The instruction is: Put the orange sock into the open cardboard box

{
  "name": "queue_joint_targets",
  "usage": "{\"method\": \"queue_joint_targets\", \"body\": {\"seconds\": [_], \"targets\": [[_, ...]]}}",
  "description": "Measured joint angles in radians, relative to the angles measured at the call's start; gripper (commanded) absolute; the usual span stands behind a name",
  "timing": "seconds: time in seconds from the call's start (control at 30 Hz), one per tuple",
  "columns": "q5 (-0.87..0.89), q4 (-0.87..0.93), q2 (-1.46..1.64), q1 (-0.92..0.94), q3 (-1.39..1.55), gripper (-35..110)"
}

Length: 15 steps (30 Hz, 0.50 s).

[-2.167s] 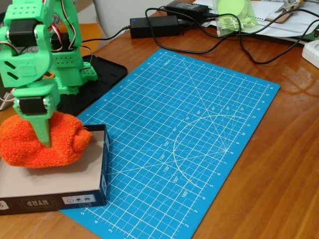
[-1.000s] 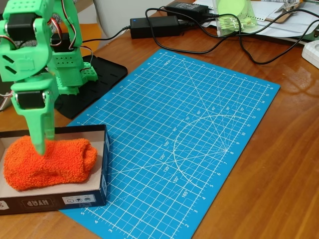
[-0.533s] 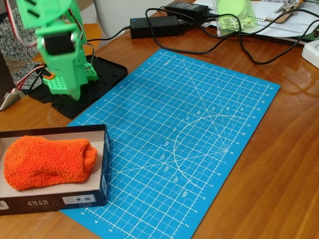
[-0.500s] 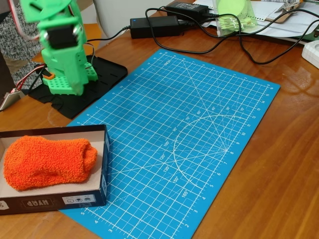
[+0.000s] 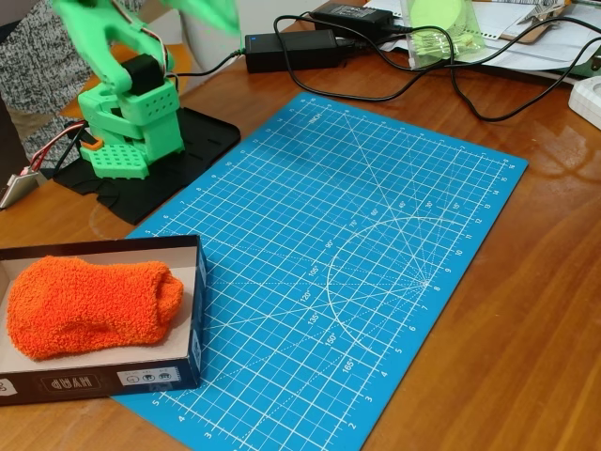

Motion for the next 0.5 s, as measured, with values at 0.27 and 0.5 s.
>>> {"method": "queue_joint_targets", "body": {"seconds": [0.27,0.5], "targets": [[-0.044,0.040,0.348,-0.043,0.227,0],[-0.155,0.094,0.394,0.054,0.488,0]]}}
